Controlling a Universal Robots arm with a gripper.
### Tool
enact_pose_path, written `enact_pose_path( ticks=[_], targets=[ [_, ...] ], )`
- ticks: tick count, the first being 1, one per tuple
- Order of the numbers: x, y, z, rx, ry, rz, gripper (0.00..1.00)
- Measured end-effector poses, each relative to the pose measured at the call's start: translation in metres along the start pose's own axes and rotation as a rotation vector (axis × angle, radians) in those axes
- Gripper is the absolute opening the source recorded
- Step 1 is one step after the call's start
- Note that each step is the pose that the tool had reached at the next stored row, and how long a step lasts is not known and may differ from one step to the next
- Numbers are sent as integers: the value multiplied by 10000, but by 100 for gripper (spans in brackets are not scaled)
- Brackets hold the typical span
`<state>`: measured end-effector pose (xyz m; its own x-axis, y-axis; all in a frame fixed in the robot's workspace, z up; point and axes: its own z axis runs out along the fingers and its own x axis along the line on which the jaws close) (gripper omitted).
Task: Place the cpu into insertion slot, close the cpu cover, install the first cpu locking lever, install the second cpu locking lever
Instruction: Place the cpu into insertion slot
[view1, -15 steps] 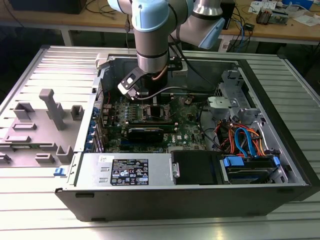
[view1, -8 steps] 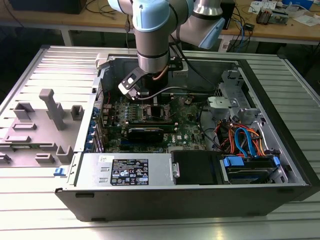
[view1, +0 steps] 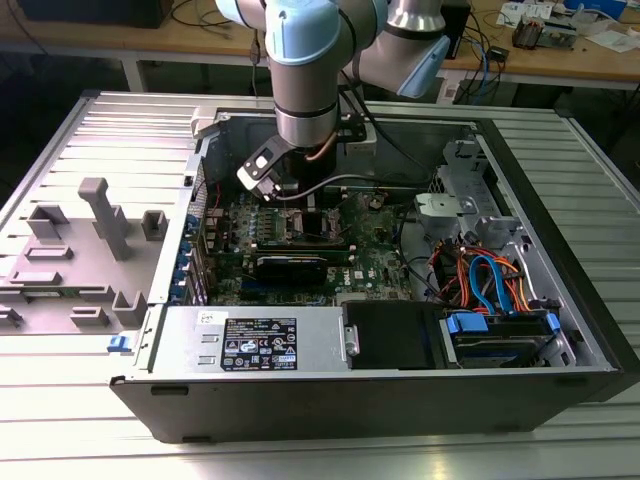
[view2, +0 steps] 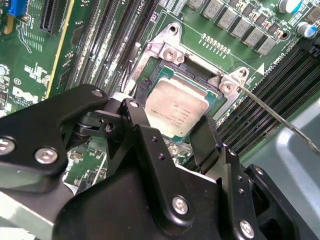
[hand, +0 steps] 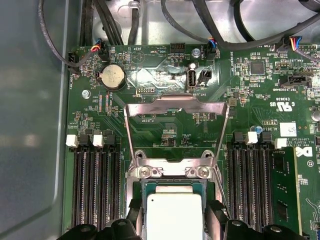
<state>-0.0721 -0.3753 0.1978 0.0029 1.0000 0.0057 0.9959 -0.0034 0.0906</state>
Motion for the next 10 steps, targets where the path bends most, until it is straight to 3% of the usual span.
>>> enact_pose_path(
  ticks=[5, 8, 10],
  targets=[
    [0, 4, -38, 8, 15, 1, 62],
    [0, 9, -79, 268, 15, 3, 62],
    [0, 4, -68, 281, 16, -5, 62]
  ],
)
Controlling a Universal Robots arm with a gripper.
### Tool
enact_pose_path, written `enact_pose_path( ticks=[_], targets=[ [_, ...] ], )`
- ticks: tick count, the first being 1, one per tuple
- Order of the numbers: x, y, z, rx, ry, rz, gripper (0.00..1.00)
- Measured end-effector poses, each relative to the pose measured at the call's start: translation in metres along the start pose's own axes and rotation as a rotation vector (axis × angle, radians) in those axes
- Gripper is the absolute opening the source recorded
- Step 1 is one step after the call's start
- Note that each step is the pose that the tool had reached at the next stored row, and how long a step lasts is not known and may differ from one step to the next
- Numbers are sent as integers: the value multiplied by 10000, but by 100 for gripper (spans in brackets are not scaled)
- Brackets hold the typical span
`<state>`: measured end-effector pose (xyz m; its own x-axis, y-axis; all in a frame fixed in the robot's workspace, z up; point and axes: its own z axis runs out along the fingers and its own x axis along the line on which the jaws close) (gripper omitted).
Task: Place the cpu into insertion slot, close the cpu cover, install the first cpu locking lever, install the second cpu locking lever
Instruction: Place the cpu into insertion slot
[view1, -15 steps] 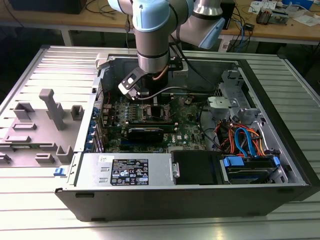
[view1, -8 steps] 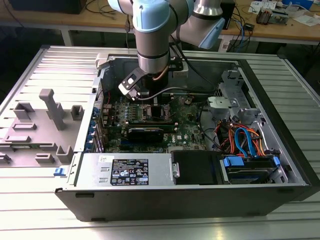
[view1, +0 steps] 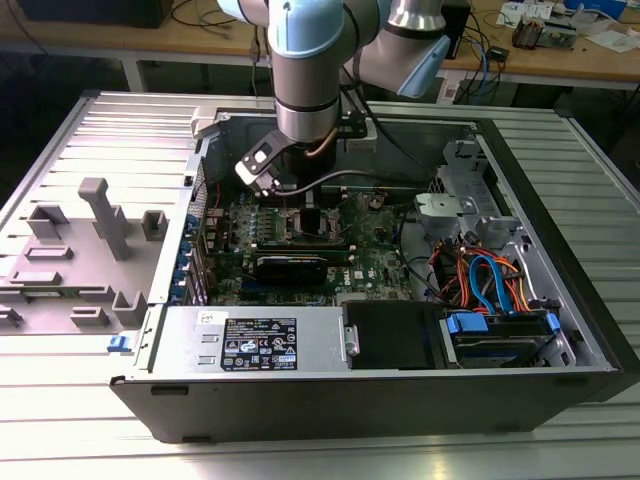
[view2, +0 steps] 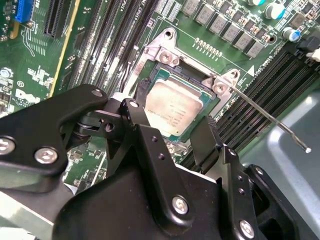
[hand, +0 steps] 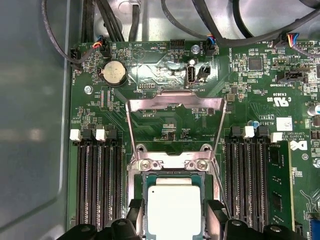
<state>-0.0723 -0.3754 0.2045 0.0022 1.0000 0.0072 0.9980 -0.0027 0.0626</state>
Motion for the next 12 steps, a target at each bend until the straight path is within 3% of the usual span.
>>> enact_pose_path(
  ticks=[5, 12],
  targets=[
    [-1, -54, 14, 21, 3, -53, 62],
    [13, -59, 38, 36, 5, -53, 62]
  ],
)
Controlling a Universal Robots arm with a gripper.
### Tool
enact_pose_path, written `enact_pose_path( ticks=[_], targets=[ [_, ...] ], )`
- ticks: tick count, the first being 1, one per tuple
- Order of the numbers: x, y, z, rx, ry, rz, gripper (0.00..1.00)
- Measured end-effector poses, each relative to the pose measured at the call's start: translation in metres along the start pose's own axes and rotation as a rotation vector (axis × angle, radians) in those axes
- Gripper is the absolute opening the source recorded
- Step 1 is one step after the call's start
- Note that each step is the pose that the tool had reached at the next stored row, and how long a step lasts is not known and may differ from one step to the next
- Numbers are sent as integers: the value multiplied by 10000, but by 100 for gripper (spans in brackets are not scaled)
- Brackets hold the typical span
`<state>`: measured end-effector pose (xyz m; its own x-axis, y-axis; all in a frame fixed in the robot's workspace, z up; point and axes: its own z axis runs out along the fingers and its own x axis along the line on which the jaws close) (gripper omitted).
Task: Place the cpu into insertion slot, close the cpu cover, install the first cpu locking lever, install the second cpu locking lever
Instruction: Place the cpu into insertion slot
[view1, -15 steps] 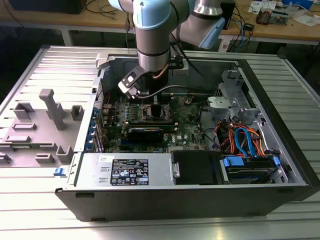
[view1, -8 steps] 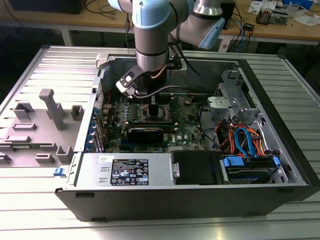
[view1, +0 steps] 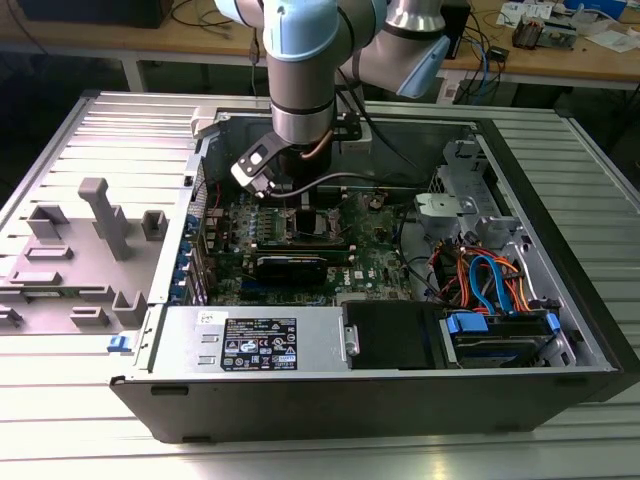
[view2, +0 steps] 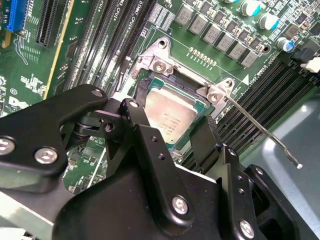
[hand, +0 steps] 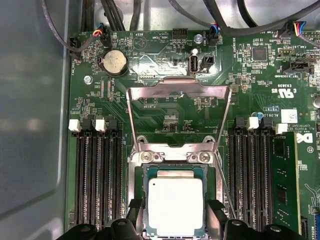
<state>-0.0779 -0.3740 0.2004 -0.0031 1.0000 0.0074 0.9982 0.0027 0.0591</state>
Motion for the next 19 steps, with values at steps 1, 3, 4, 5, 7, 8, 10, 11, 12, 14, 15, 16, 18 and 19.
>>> enact_pose_path(
  ticks=[1, 3, 4, 5, 7, 8, 10, 11, 12, 14, 15, 16, 18, 19],
  targets=[
    [3, 0, 0, 1, -1, -1, 62],
    [4, 0, 1, 2, -6, -1, 62],
    [4, 0, 1, 1, -25, -1, 62],
    [4, -1, 1, 1, -60, -2, 62],
    [3, 0, -1, 3, -125, -8, 62],
    [3, 1, -2, 3, -130, -10, 62],
    [4, 1, -13, 2, -130, -8, 62],
    [4, 1, -24, 2, -130, -8, 62],
    [4, 2, -35, 0, -128, -8, 62],
    [4, 2, -36, 1, -129, -8, 62],
    [3, 2, -35, 3, -131, -8, 62],
    [3, 2, -35, 5, -135, -8, 62],
    [4, 2, -31, 2, -138, -9, 62],
    [4, 6, -28, 2, -138, -8, 62]
  ],
)
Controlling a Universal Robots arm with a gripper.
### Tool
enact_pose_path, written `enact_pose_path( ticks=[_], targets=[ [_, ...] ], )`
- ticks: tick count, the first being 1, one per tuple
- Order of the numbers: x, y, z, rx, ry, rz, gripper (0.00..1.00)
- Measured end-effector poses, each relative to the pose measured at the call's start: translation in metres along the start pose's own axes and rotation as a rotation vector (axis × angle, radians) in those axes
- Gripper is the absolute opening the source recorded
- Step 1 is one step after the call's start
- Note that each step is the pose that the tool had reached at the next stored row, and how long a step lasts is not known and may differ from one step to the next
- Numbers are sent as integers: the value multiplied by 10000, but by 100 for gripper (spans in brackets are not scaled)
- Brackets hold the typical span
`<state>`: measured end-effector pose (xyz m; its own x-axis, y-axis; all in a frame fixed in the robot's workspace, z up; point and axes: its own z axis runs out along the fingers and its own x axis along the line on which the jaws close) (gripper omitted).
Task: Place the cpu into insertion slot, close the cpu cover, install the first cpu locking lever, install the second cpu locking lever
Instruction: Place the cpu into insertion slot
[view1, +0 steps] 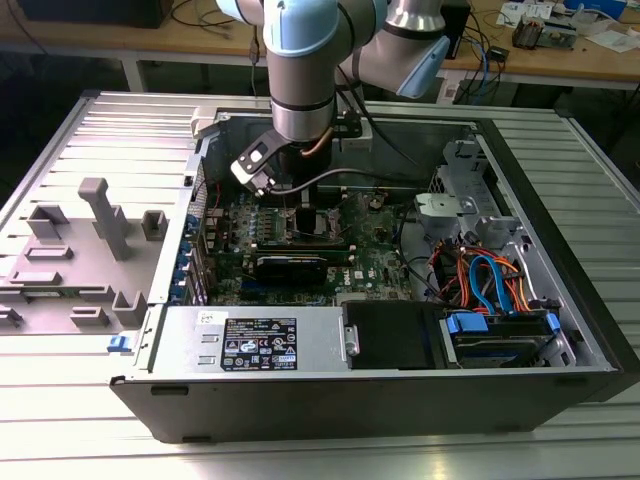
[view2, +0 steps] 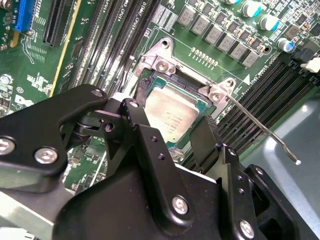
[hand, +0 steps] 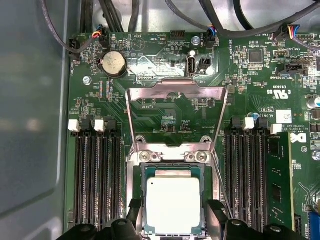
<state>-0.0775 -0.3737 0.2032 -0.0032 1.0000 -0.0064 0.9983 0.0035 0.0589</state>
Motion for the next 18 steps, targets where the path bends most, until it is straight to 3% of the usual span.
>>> enact_pose_path(
  ticks=[10, 14, 18],
  targets=[
    [0, 21, -8, 10, -2, -1, 62],
    [-1, 38, -37, 100, -1, -2, 62],
    [-1, 113, -33, 218, -15, -4, 62]
  ],
)
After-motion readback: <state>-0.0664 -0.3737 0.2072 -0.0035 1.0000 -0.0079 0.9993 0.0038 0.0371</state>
